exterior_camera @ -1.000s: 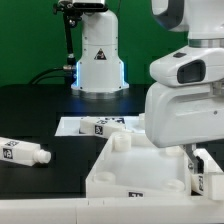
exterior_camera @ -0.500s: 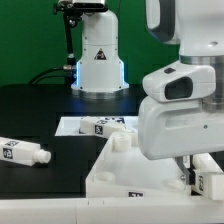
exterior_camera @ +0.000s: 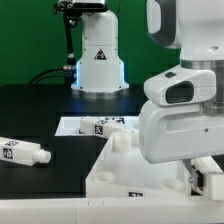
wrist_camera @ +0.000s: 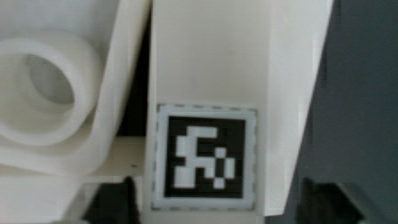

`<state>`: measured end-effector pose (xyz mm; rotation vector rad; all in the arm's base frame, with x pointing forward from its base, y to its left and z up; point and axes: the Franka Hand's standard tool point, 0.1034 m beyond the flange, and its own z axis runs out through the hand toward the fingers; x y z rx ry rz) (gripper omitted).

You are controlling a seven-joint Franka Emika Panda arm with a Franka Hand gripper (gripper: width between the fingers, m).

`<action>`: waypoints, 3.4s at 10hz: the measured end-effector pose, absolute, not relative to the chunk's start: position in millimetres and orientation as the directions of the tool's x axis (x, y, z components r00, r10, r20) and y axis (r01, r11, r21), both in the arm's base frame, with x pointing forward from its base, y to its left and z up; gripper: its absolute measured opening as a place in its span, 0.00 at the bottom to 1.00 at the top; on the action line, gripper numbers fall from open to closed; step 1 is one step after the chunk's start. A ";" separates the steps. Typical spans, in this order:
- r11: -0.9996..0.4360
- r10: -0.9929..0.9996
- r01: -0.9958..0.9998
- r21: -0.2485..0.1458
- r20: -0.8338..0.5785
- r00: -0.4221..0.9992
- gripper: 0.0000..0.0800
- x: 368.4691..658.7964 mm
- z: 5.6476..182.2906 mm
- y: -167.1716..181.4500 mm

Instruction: Assemble desk

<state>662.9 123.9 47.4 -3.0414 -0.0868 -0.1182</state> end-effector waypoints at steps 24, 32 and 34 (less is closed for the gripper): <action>-0.988 0.113 0.100 -0.120 -0.104 0.988 0.36 505.0 90.3 -28.0; -0.987 0.126 0.111 -0.120 -0.123 0.984 0.36 473.2 80.3 -65.0; -0.988 0.110 0.089 -0.130 -0.168 0.980 0.36 432.2 75.3 -99.4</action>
Offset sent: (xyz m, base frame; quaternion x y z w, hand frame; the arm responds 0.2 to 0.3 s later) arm 0.0010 0.0014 0.0482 0.0361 -0.0584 0.0073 0.9976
